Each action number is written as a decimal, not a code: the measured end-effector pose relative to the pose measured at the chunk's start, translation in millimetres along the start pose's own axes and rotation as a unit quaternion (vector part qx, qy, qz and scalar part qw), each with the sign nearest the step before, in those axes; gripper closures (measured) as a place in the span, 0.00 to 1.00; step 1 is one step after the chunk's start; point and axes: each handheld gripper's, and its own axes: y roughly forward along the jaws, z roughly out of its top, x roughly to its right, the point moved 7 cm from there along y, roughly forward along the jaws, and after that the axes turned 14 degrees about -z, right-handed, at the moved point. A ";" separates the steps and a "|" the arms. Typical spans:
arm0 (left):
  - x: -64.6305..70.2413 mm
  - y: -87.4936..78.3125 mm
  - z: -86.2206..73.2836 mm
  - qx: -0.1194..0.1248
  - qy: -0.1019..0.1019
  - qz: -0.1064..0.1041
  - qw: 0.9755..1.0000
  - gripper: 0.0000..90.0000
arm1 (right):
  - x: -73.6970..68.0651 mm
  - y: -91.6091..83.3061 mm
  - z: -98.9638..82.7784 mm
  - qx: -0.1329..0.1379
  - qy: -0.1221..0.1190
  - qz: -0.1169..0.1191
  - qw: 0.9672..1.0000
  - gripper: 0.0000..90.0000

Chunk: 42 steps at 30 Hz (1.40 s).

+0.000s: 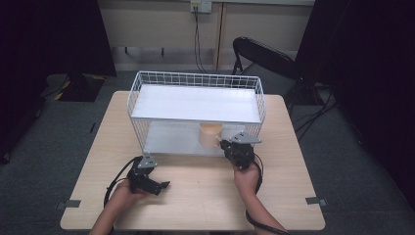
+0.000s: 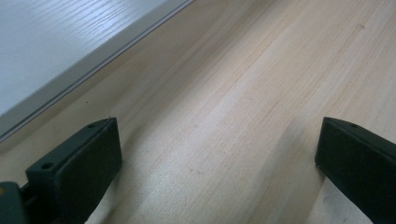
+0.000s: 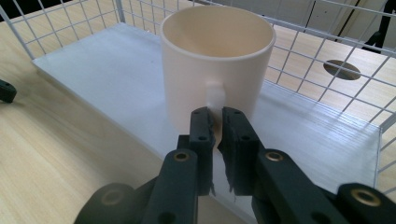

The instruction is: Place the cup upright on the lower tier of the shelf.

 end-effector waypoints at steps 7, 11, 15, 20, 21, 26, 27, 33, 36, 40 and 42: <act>0.0 0.0 0.0 0.000 0.000 0.000 1.000 0.00 | -1.4 5.7 2.4 0.002 0.000 -0.004 1.000 0.92; 0.0 0.0 0.0 0.000 0.000 0.000 1.000 0.00 | -2.2 8.4 4.2 0.002 0.006 -0.005 1.000 0.87; 0.3 -0.2 -0.2 0.000 -0.001 0.000 1.000 0.00 | -3.1 6.6 2.5 0.001 0.013 0.002 1.000 0.71; 0.4 -1.0 -0.7 -0.002 0.000 0.001 1.000 0.00 | -3.5 -3.6 -4.1 -0.001 0.028 0.035 0.999 0.41; 0.4 -1.0 -0.7 -0.002 0.000 0.001 1.000 0.00 | -3.5 -3.6 -4.1 -0.001 0.028 0.035 0.999 0.41; 0.4 -1.0 -0.7 -0.001 -0.001 0.001 1.000 0.00 | -2.9 -16.9 -14.1 -0.008 0.018 0.070 0.997 0.27; 0.4 -1.0 -0.7 -0.001 -0.001 0.001 1.000 0.00 | -2.9 -16.9 -14.1 -0.008 0.018 0.070 0.997 0.27; 0.4 -1.0 -0.7 -0.001 -0.001 0.001 1.000 0.00 | 2.1 -28.9 -29.9 -0.013 -0.004 0.087 0.996 0.22; 0.4 -1.1 -0.8 -0.002 -0.001 0.001 1.000 0.00 | 3.8 -35.1 -36.7 -0.016 -0.010 0.099 0.995 0.20; 0.2 -1.2 -0.7 -0.002 0.001 0.002 1.000 0.00 | 8.3 -44.3 -46.5 -0.019 -0.022 0.107 0.994 0.17; 0.2 -1.2 -0.7 -0.002 0.001 0.002 1.000 0.00 | 10.5 -46.2 -52.2 -0.024 -0.032 0.101 0.994 0.17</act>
